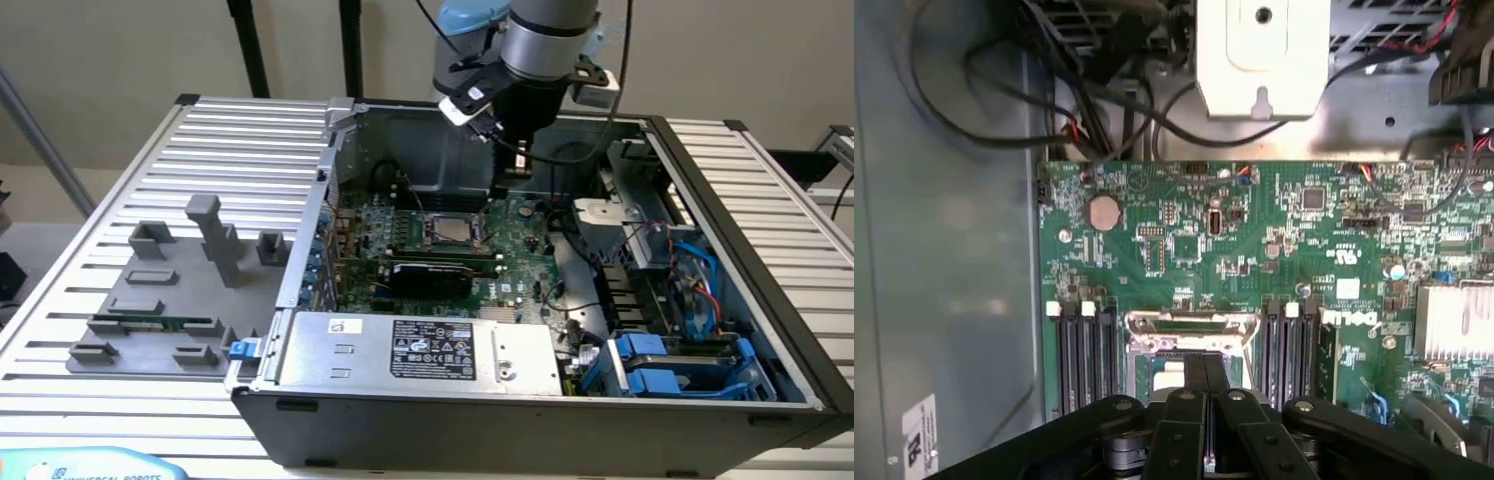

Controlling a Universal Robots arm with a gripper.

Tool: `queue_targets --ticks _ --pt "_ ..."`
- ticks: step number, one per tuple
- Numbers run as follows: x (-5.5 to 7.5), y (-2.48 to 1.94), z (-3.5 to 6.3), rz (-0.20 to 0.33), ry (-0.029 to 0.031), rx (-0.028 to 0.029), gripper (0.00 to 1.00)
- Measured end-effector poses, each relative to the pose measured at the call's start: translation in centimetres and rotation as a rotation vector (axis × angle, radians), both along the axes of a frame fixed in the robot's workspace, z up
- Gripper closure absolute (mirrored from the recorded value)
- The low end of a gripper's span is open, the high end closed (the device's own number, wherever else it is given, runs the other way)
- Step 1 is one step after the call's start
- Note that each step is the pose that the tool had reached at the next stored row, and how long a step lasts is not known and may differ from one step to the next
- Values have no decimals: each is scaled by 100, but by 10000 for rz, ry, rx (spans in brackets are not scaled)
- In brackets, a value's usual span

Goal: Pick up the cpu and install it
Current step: 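Close the cpu cover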

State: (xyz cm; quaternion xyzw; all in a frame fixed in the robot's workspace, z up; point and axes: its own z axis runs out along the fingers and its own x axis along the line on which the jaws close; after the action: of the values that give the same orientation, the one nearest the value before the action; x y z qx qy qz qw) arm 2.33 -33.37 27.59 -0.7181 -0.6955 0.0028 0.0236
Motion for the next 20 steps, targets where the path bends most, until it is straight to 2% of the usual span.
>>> queue_targets --ticks 5,9,15,20 --pt "222 -10 17 0 217 1 89" --pt "359 -28 -2 0 345 14 89" --pt "437 -55 -64 3 421 68 89" --pt "440 -67 -113 17 478 152 89"
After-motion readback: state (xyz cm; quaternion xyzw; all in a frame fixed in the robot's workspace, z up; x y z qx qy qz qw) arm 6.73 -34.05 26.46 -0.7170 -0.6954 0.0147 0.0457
